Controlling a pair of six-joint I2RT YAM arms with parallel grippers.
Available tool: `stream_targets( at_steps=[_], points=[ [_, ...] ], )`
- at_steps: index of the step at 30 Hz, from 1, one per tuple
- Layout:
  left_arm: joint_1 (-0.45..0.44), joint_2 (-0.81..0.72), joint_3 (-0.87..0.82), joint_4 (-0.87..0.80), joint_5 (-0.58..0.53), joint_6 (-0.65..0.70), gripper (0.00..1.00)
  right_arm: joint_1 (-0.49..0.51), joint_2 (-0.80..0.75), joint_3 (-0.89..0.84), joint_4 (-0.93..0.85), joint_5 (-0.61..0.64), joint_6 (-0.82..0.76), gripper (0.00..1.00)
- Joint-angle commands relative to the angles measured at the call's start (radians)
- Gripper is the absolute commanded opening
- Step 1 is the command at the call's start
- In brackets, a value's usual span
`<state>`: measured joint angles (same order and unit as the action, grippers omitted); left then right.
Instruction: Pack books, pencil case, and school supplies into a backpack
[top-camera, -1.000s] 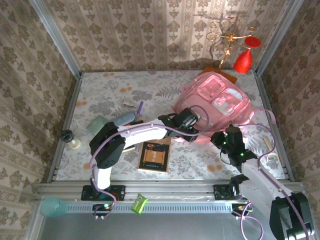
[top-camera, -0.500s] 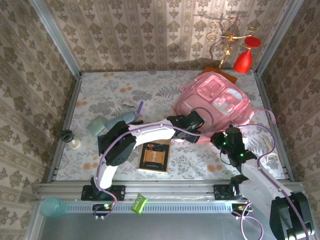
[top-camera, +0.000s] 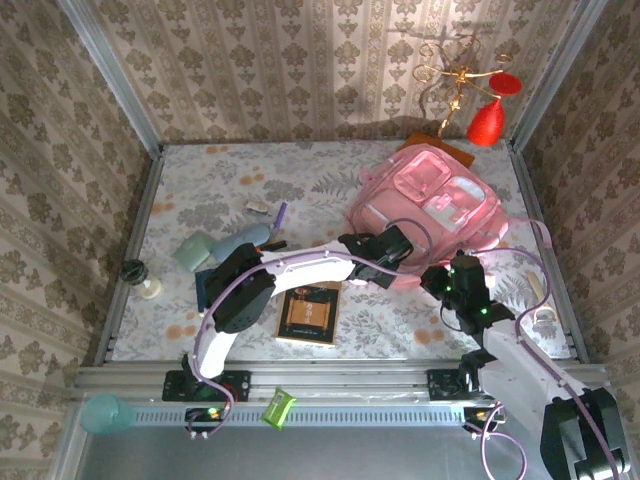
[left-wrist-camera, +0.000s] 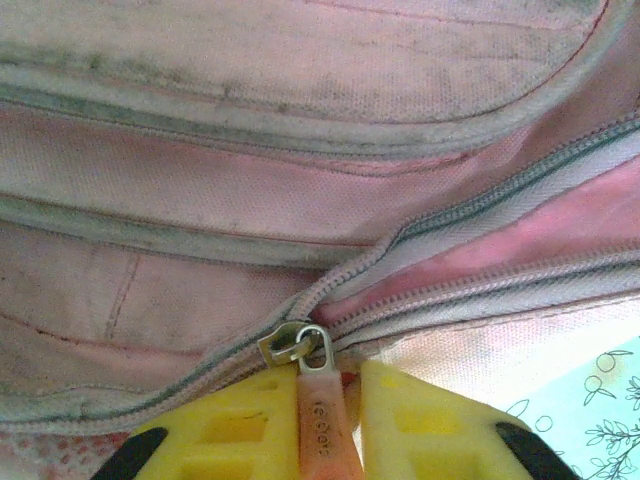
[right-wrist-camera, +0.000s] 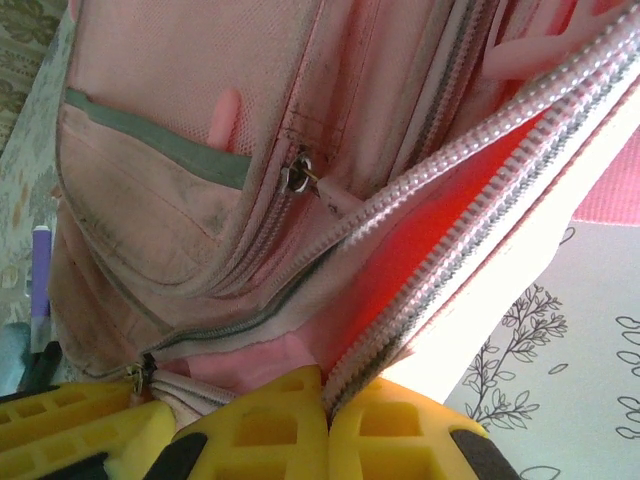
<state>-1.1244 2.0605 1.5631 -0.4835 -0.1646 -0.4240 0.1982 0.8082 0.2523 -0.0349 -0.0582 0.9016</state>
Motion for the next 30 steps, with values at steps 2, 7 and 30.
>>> stream_targets(
  at_steps=[2,7,30],
  points=[
    [0.037,-0.032,-0.011,-0.077,-0.015,0.038,0.16,0.000,-0.031,0.015,-0.011,0.058,-0.051,0.00],
    [0.061,-0.050,-0.030,-0.058,0.033,0.051,0.05,0.000,-0.033,0.009,-0.011,0.062,-0.052,0.00],
    [0.208,-0.193,-0.245,0.025,0.052,0.228,0.00,-0.045,-0.056,0.038,-0.154,0.181,-0.098,0.00]
  ],
)
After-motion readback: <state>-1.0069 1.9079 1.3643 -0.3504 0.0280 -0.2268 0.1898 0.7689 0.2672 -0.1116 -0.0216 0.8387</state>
